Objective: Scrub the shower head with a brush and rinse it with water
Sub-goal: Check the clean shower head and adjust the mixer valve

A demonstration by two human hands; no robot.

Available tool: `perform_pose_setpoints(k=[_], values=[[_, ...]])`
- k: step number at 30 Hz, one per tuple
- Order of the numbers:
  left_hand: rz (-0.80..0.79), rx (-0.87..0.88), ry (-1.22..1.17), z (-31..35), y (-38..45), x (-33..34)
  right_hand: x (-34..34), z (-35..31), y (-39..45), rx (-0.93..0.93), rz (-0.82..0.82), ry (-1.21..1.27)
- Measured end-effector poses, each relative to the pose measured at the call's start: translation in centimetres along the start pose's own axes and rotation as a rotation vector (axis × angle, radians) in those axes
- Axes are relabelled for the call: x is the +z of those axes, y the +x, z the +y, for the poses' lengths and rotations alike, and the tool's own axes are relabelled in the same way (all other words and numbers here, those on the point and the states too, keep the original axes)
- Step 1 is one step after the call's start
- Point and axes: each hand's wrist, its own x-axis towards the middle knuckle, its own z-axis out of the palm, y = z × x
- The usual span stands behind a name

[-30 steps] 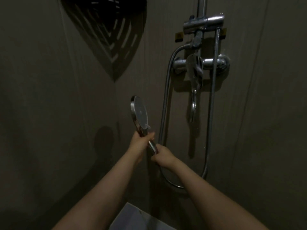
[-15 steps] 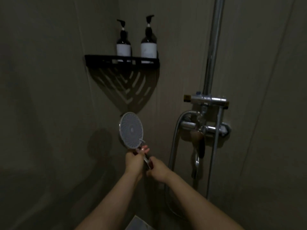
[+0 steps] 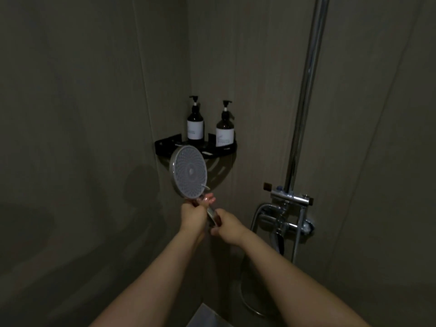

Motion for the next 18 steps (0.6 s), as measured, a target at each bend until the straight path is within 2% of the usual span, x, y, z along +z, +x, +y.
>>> perform_pose_setpoints(k=[4, 10, 14, 18], values=[[-0.027, 0.044, -0.005, 3.6, -1.5, 1.3, -2.4, -2.9, -1.1, -0.038, 0.008, 0.019], [-0.109, 0.072, 0.024, 5.9, -3.3, 3.1, -5.1, -3.6, -2.6, -0.089, 0.024, 0.051], [-0.098, 0.107, 0.022, 6.7, -3.4, 5.5, -8.3, -1.5, -2.6, -0.061, 0.075, 0.197], [-0.101, 0.121, 0.016, 6.9, -2.8, 7.7, -12.3, 3.2, -1.6, 0.051, 0.232, 0.331]])
